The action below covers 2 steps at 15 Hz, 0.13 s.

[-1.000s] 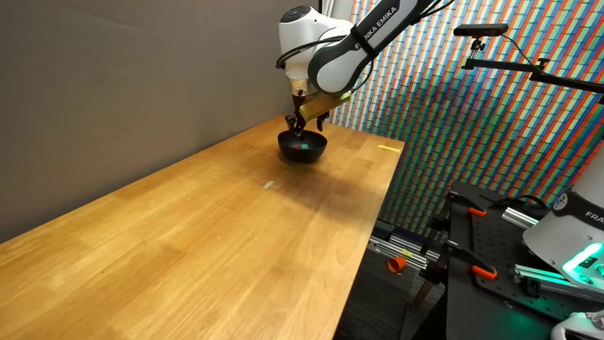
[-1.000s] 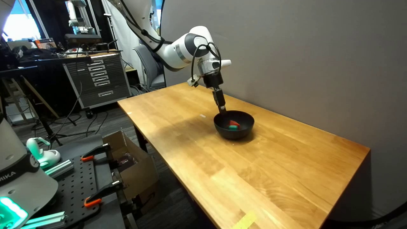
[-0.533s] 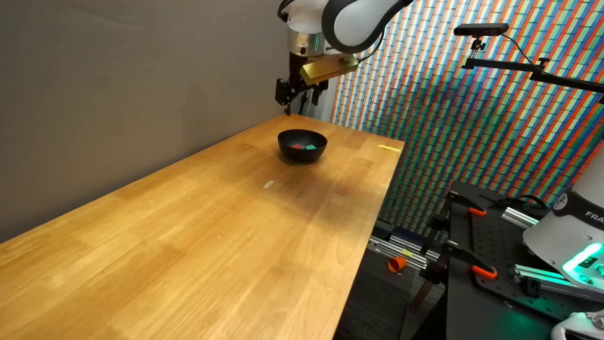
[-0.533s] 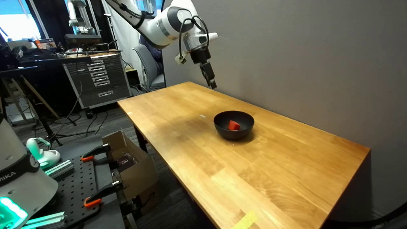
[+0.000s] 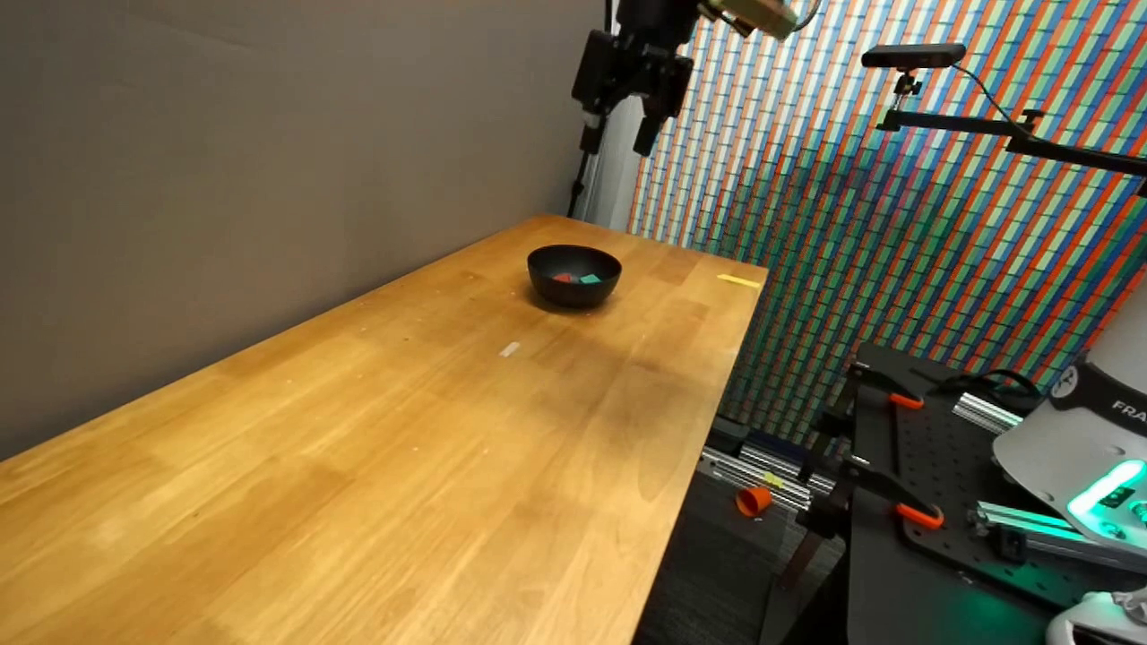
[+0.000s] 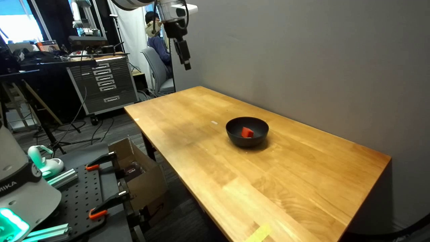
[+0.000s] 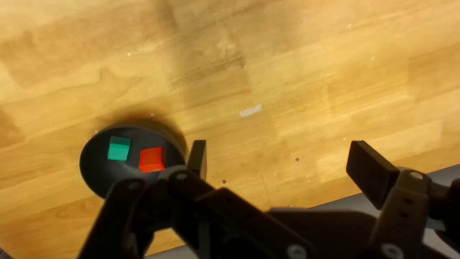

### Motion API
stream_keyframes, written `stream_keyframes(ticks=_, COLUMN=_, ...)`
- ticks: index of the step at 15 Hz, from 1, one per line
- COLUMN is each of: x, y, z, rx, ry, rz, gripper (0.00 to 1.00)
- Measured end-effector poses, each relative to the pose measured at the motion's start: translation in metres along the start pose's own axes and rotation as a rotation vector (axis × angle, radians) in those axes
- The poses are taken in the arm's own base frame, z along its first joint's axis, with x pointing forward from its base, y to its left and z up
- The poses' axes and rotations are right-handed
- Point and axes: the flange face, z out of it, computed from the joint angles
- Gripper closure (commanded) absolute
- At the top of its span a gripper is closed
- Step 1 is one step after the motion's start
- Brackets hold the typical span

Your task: Put the blocks in the bowl

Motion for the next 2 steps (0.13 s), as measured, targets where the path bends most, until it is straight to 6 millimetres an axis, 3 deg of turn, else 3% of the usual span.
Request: stream_keyframes(ticks=2, x=-0.0208, y=0.0086, z=-0.0195, rx=0.035, ry=-0.032, rz=-0.016, gripper=0.00)
